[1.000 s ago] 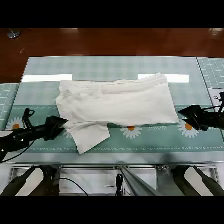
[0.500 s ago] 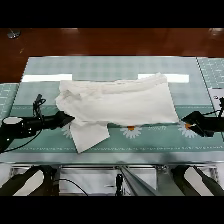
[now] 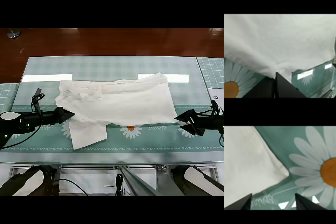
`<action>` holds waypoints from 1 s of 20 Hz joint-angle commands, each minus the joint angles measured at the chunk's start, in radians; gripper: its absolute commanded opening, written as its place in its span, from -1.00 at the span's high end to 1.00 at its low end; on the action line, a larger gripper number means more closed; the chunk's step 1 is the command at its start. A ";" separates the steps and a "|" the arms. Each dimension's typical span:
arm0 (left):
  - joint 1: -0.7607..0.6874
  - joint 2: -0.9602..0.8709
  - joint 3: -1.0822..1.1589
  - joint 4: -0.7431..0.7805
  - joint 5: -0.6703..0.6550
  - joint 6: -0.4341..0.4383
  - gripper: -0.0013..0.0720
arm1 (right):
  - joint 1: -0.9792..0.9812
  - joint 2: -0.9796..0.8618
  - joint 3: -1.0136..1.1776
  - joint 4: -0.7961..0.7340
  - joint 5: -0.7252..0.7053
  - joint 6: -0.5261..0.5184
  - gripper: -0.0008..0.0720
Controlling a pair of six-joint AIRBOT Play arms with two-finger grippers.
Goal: Fold the shirts.
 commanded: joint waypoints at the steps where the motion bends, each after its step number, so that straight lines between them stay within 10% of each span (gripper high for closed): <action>1: -0.001 -0.001 0.003 -0.001 -0.001 0.001 0.92 | 0.001 -0.080 0.043 0.048 0.003 -0.028 -0.73; 11: 0.000 -0.001 0.003 -0.001 -0.001 0.001 0.91 | 0.293 -0.254 0.214 0.004 -0.060 0.090 -0.72; 12: 0.000 -0.001 0.003 -0.001 -0.001 0.001 0.91 | 0.317 -0.267 0.238 0.005 -0.058 0.098 -0.55; 14: 0.000 -0.001 0.003 -0.001 -0.001 0.001 0.91 | 0.351 -0.283 0.281 0.004 -0.043 0.100 0.70; 15: 0.000 -0.001 0.003 -0.001 -0.001 0.001 0.91 | 0.357 -0.281 0.304 0.003 -0.038 0.096 0.89; 20: -0.005 0.003 0.117 -0.282 -0.014 -0.040 0.92 | 0.374 -0.257 0.652 0.005 0.136 0.086 0.89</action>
